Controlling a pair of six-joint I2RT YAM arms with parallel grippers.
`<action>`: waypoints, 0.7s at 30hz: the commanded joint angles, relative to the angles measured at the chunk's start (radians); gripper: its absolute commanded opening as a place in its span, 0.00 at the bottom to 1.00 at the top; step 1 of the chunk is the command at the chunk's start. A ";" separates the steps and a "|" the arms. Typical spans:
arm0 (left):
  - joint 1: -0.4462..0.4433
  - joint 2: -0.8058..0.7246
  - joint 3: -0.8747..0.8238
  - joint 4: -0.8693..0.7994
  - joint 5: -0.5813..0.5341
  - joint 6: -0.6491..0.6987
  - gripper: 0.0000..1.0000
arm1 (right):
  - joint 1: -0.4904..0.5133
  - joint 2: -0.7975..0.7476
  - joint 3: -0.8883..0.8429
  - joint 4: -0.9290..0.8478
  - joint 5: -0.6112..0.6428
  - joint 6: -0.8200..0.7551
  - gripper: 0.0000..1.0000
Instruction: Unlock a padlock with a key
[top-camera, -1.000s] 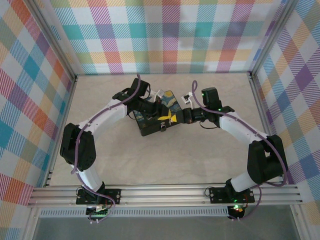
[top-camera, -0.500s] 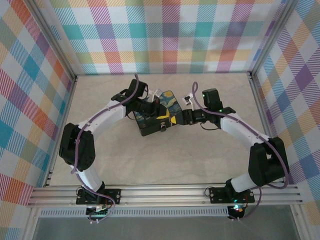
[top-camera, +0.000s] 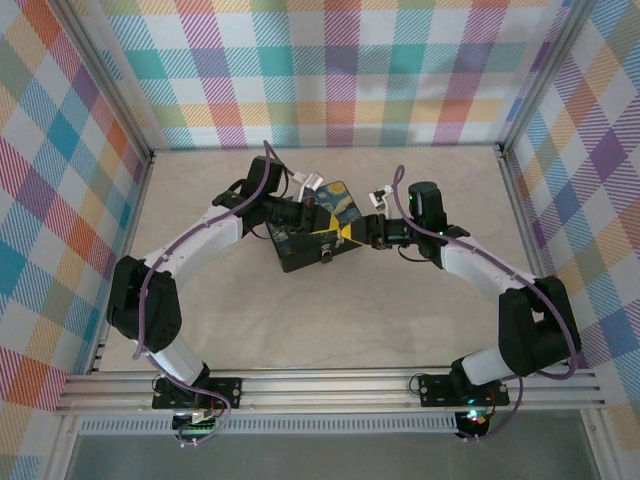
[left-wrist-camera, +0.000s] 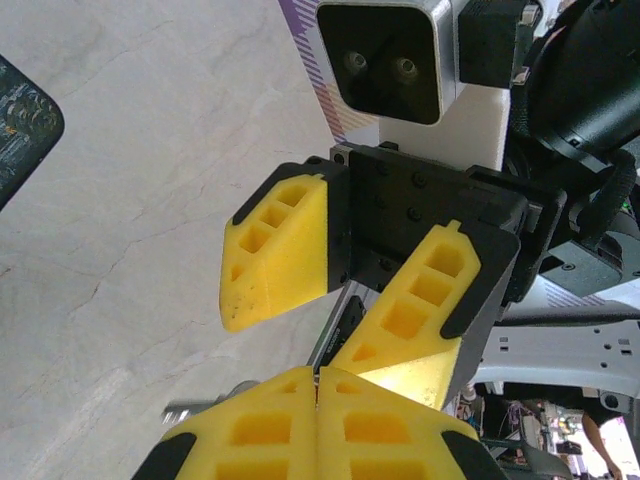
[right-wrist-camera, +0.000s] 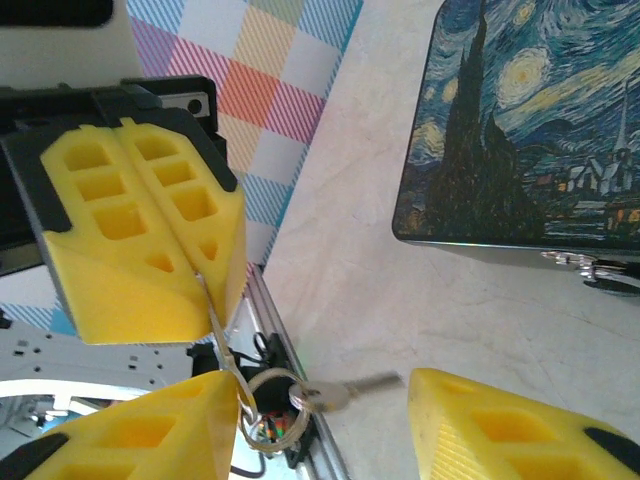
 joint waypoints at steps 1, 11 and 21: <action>0.008 -0.032 -0.011 0.018 0.058 0.054 0.00 | -0.007 -0.042 -0.019 0.106 0.011 0.075 0.48; 0.010 -0.051 -0.020 0.015 0.075 0.077 0.00 | -0.013 -0.076 -0.081 0.229 -0.035 0.147 0.46; 0.012 -0.049 -0.013 0.025 0.088 0.075 0.00 | 0.000 -0.054 -0.122 0.393 -0.085 0.250 0.39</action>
